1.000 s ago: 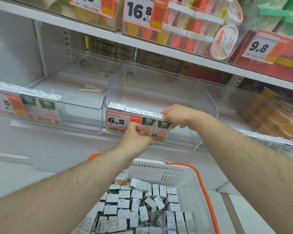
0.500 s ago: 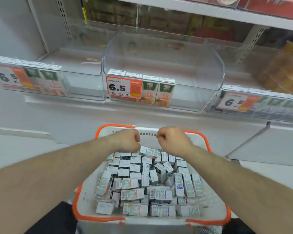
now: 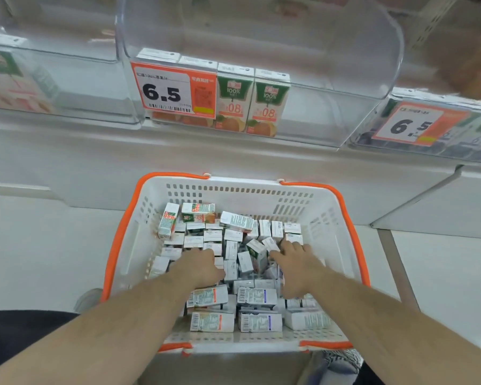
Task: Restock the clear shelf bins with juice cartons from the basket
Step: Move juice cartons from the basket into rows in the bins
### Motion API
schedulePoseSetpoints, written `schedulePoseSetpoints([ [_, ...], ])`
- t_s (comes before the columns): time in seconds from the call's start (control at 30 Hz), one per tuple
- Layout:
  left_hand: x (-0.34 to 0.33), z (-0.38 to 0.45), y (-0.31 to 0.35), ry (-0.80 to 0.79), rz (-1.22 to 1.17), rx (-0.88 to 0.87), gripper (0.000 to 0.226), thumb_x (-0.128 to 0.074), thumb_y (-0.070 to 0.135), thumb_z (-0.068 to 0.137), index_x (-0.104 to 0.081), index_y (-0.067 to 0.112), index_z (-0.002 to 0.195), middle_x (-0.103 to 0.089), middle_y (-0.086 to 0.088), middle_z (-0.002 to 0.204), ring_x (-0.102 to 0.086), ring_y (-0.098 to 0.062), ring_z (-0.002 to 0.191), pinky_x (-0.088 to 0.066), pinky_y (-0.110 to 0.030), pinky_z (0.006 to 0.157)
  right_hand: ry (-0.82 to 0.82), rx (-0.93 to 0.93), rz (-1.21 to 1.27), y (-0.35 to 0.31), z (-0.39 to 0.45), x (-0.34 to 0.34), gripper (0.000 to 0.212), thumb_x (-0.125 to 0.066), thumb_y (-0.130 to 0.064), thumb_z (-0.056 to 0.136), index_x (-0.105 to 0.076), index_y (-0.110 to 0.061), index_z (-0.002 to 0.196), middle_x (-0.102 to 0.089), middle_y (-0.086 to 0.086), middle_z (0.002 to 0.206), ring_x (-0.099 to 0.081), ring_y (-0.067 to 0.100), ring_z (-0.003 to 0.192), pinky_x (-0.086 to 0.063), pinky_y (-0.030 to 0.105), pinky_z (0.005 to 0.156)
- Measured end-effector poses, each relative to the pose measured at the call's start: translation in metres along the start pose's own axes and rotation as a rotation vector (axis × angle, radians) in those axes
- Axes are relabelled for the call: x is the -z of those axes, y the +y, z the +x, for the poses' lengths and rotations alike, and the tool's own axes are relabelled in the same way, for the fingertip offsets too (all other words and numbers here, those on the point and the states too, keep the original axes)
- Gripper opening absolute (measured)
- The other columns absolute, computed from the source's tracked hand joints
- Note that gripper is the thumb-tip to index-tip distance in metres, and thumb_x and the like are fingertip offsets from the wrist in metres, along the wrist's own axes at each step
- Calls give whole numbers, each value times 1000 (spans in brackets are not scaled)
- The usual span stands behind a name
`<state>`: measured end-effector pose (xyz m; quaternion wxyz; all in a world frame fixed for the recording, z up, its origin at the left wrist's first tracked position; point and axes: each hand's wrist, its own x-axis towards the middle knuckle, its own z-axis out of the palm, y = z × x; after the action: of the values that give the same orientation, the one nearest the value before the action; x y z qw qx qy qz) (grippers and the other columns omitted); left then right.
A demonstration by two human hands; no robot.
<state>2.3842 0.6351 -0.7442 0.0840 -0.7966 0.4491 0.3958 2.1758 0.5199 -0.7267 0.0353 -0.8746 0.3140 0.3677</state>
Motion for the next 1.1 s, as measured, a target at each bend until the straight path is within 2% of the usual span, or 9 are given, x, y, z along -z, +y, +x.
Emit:
schedulePoseSetpoints([
  [0.1, -13, 11, -1, -69, 20, 75, 77, -55, 64, 75, -42, 22, 139, -41, -11, 140, -40, -32, 127, -46, -42, 97, -49, -9, -49, -4, 6, -10, 112, -76, -49, 69, -8, -25, 155, -6, 20, 160, -15, 40, 146, -12, 56, 118],
  [0.23, -24, 20, -4, -62, -10, 103, 76, -57, 61, 80, -39, 19, 141, -36, -13, 143, -34, -36, 131, -44, -41, 99, -115, 3, -77, -8, 11, -21, 126, -79, -58, 64, 0, -24, 156, 0, 20, 161, -7, 41, 148, -7, 58, 119],
  [0.43, -19, 21, -7, -42, -92, 72, 60, -56, 51, 79, -48, 19, 129, -54, -6, 123, -50, -27, 114, -49, -36, 88, 98, 276, -154, -17, 12, -30, 93, -75, -43, 67, -32, -26, 148, -22, 10, 153, -14, 33, 142, -6, 59, 117],
  [0.57, 10, 11, -10, -54, -656, 89, 28, -59, 36, 87, -59, 12, 101, -59, -4, 89, -57, -18, 75, -51, -31, 64, 63, 320, -110, -20, 6, -27, 68, -69, -33, 79, -45, -34, 142, -35, -3, 154, -8, 30, 148, 5, 62, 116],
  [0.67, 44, -6, -11, -128, -1151, 224, 22, -59, 35, 86, -61, 13, 88, -61, -6, 71, -56, -22, 64, -52, -31, 61, 16, 225, 125, -22, -1, -16, 56, -63, -29, 83, -52, -34, 138, -39, -9, 152, -1, 27, 150, 10, 63, 115],
  [0.77, 75, -23, -13, -206, -1354, 197, 23, -53, 37, 86, -61, 16, 81, -65, -7, 70, -59, -23, 67, -46, -28, 58, 27, 156, 375, -23, -9, 10, 30, -64, -30, 83, -65, -25, 112, -57, -4, 123, -35, 24, 135, -15, 52, 116],
  [0.87, 108, -42, -13, -214, -1443, 156, 29, -46, 38, 88, -61, 15, 83, -67, -11, 79, -59, -27, 76, -49, -37, 74, 74, 90, 672, -17, -28, 49, 18, -69, -21, 80, -66, -10, 94, -58, -1, 88, -56, 16, 82, -43, 25, 72],
  [0.97, 143, -68, -11, -189, -1431, 82, 31, -45, 39, 85, -62, 15, 76, -67, -13, 79, -64, -30, 70, -44, -54, 92, 180, 55, 982, -10, -50, 83, 14, -73, -15, 74, -69, -8, 84, -62, 1, 73, -57, 12, 60, -45, 26, 59],
  [1.1, 188, -108, -16, -103, -1319, -40, 30, -52, 37, 82, -55, 15, 61, -64, -11, 71, -60, -28, 71, -47, -43, 77, 312, 84, 1282, -10, -78, 121, 25, -74, -13, 72, -69, -2, 94, -72, 13, 78, -70, 28, 69, -52, 42, 61],
])
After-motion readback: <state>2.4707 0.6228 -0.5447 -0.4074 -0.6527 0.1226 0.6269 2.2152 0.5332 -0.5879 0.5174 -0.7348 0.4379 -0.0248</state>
